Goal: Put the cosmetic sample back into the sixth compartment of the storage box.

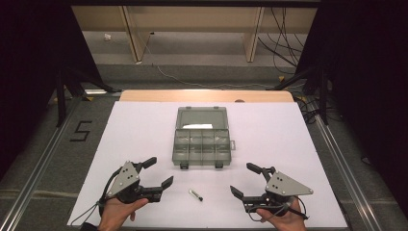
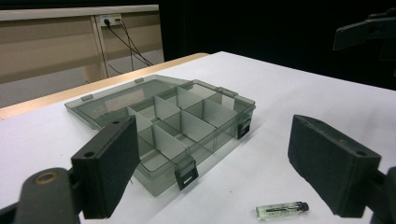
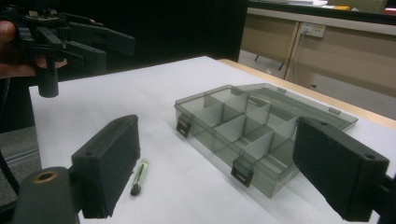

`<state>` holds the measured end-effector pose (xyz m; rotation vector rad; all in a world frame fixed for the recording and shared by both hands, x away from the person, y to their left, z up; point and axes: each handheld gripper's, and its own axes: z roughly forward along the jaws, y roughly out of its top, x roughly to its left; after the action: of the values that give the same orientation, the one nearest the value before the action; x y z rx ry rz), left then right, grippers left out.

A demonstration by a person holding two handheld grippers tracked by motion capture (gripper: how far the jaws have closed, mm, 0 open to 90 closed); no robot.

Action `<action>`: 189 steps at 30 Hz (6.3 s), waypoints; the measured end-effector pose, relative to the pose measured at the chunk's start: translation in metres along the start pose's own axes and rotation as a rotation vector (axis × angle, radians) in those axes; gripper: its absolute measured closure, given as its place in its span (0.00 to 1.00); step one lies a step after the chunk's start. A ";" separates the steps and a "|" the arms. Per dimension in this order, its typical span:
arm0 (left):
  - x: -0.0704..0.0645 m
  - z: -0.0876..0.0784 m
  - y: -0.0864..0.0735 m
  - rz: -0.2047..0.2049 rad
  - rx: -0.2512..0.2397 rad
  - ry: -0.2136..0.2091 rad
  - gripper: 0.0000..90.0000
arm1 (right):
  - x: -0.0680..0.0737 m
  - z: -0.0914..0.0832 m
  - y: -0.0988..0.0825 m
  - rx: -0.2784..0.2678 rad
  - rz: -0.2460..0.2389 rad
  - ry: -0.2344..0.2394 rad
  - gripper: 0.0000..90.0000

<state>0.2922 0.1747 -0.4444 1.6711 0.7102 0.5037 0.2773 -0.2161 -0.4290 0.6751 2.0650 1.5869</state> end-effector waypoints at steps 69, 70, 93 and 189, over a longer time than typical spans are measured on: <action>-0.046 0.087 0.038 0.566 0.655 -0.400 0.26 | 0.001 0.002 -0.002 0.002 -0.005 0.021 0.18; -0.046 0.089 0.038 0.579 0.664 -0.404 0.26 | 0.001 0.002 -0.002 0.003 -0.005 0.020 0.18; -0.061 0.121 0.027 0.747 0.860 -0.525 0.37 | 0.001 0.002 -0.001 0.010 -0.004 0.017 0.19; -0.055 0.133 0.043 0.727 0.997 -0.525 0.90 | 0.001 0.003 -0.002 0.002 -0.001 0.028 0.19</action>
<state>0.3490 0.0367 -0.4280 2.8726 -0.1332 0.1511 0.2780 -0.2137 -0.4317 0.6552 2.0869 1.6030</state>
